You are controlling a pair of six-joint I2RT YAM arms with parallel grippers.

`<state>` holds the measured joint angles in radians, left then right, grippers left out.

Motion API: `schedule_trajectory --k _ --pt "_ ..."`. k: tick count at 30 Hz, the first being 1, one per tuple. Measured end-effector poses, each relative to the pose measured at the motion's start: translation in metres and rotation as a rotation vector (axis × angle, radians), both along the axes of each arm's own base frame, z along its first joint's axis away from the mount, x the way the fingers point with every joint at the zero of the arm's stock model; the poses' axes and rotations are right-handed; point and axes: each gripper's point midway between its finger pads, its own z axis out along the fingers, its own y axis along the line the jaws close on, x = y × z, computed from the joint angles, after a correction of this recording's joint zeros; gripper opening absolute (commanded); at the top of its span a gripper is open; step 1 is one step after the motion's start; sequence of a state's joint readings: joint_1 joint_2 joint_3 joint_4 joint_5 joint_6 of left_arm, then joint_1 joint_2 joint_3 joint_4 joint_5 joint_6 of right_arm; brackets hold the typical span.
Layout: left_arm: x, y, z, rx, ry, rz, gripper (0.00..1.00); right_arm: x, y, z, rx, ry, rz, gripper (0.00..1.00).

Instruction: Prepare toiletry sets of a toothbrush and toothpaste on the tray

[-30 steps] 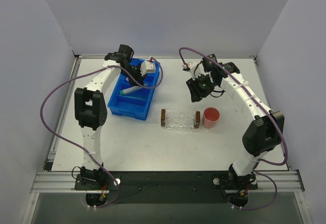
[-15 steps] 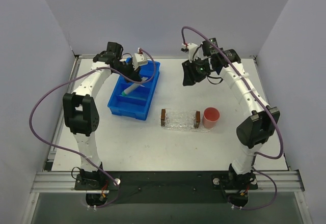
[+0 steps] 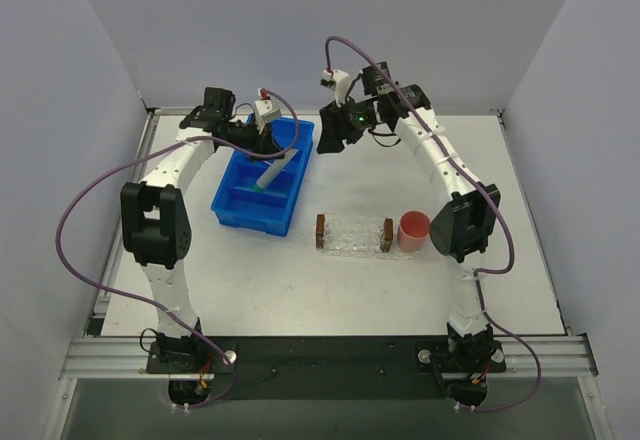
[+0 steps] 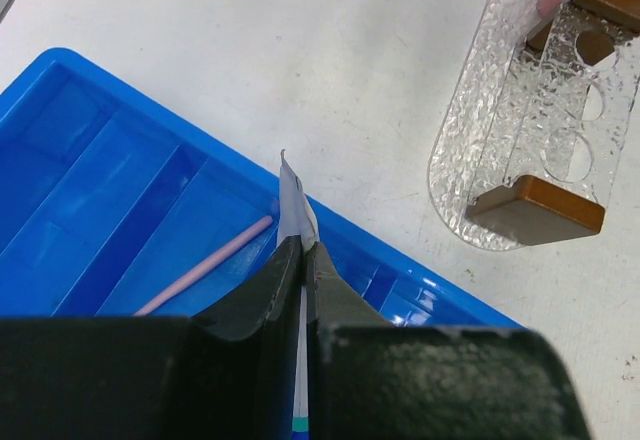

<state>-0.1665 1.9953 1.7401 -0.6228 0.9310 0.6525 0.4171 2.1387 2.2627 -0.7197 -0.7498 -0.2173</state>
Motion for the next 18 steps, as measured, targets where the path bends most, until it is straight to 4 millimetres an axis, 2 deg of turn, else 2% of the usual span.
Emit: schedule_trajectory --k 3,8,15,18 --pt "-0.001 -0.002 0.003 -0.026 0.005 -0.003 0.00 0.000 0.015 -0.006 0.006 -0.021 0.033 0.61" --pt "-0.006 -0.004 0.010 -0.059 0.011 -0.011 0.00 -0.001 0.035 0.000 0.032 -0.081 0.075 0.65" --pt "-0.013 -0.001 0.025 -0.113 0.019 -0.027 0.00 0.003 0.049 0.005 0.061 -0.138 0.107 0.70" --pt "-0.016 0.004 0.030 -0.128 0.020 -0.031 0.00 0.005 0.054 0.000 0.062 -0.156 0.126 0.73"
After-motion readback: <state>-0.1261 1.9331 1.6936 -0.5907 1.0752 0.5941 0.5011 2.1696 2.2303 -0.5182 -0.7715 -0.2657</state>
